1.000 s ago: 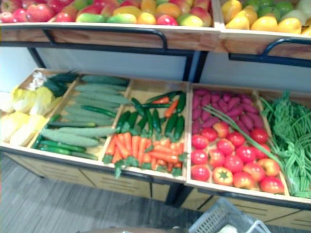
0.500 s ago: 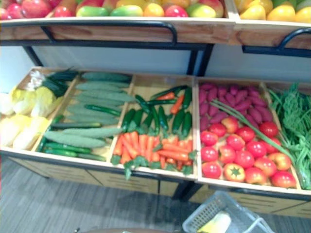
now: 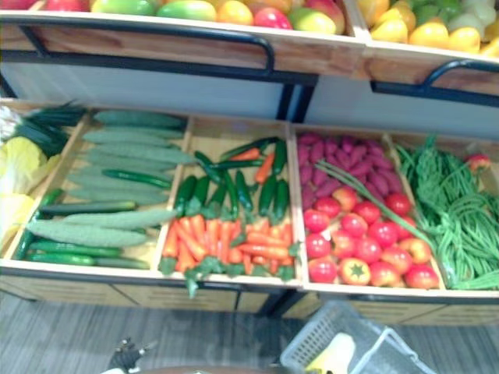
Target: Pick vegetable in the basket
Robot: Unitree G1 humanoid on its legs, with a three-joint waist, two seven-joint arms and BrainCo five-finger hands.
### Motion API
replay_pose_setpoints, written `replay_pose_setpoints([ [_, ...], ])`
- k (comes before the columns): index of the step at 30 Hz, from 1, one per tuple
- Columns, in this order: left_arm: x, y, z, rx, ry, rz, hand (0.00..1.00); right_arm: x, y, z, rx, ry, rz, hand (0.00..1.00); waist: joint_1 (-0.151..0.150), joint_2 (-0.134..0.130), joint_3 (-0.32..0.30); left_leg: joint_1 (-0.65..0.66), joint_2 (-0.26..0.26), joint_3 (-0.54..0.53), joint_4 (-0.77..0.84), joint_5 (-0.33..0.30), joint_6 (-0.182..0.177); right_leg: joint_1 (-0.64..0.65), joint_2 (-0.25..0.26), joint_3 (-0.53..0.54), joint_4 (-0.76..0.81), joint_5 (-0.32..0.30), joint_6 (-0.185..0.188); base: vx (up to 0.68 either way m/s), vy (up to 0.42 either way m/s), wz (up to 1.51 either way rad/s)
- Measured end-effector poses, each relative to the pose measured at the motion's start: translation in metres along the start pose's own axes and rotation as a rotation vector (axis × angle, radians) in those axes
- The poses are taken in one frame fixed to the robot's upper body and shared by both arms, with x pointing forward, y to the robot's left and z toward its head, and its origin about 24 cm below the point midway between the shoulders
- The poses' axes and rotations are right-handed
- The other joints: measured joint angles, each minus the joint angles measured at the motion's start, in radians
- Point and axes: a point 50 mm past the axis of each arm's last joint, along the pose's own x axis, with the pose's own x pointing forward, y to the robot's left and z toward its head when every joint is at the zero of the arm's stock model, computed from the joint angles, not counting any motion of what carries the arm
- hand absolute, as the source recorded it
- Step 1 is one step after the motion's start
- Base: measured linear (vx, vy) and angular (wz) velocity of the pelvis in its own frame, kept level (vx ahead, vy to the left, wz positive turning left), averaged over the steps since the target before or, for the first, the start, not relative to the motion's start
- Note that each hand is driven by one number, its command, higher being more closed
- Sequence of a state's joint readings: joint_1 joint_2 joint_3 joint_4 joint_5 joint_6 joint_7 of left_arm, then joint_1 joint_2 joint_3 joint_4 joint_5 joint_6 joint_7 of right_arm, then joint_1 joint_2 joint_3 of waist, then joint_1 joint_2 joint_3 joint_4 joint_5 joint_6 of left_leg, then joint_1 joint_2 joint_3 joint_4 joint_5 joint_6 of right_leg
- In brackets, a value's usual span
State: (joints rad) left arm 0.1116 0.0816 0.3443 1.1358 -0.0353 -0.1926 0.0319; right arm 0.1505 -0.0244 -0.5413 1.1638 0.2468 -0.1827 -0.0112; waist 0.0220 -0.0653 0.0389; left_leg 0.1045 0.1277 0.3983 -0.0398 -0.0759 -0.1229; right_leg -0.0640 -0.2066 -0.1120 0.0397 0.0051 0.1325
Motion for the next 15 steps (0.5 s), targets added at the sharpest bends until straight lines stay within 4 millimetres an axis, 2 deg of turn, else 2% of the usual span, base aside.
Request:
replay_pose_setpoints([
  [2,-0.001,0.0,-0.005,-0.005,0.022,0.0,0.0,0.001,-0.008,0.002,0.004,0.005,-0.02,1.0,-0.005,0.018,-0.007,-0.003,0.0,-0.004,0.006,0.0,0.0,0.016,0.003,0.002,-0.041,0.014,0.021,0.07,-0.06,-0.12],
  [4,-0.002,0.0,-0.012,-0.004,0.056,-0.005,0.0,0.001,-0.018,0.004,0.012,0.005,-0.044,1.0,-0.007,0.038,-0.018,0.004,0.0,-0.024,0.007,0.0,0.0,0.029,0.004,0.0,-0.049,0.014,0.022,0.06,-0.043,0.0],
  [7,-0.004,-0.001,-0.017,0.007,0.076,-0.019,0.0,0.001,-0.028,0.003,0.013,0.021,-0.071,1.0,-0.022,0.045,-0.027,0.01,0.001,-0.053,0.008,0.0,0.0,0.049,0.003,-0.017,-0.058,0.014,0.022,0.03,-0.03,0.11],
  [15,-0.005,0.001,-0.021,0.03,0.081,-0.022,0.0,0.001,-0.027,0.003,0.017,0.025,-0.058,1.0,-0.021,0.036,-0.031,0.019,-0.003,-0.06,0.009,-0.006,-0.001,0.059,-0.002,-0.019,-0.075,0.018,0.027,-0.07,-0.022,0.01],
])
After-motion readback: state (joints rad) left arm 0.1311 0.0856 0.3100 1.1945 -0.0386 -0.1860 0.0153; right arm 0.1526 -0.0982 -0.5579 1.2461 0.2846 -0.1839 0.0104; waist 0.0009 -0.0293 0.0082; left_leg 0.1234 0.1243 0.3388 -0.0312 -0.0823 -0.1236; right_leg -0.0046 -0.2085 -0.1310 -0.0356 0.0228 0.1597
